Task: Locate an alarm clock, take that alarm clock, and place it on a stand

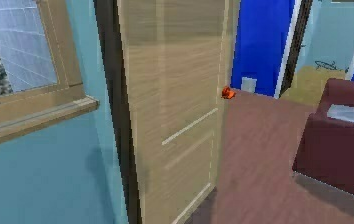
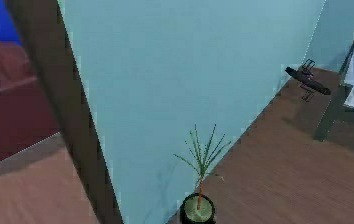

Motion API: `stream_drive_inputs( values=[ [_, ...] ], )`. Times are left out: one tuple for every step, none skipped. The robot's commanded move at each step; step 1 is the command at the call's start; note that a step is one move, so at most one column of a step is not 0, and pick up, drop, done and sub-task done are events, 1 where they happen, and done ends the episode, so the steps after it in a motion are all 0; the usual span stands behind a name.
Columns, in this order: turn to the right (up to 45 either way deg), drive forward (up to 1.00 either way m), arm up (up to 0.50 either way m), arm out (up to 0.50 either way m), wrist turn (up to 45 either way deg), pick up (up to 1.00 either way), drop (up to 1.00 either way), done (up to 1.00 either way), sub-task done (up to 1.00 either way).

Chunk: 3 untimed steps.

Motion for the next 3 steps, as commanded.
stream_drive_inputs(
  values=[
    [0.0, 0.40, 0.00, 0.00, 0.0, 0.00, 0.00, 0.00, 0.00],
    [27.0, 0.00, 0.00, 0.00, 0.0, 0.00, 0.00, 0.00, 0.00],
    [0.0, 1.00, 0.00, 0.00, 0.0, 0.00, 0.00, 0.00, 0.00]
  ],
)
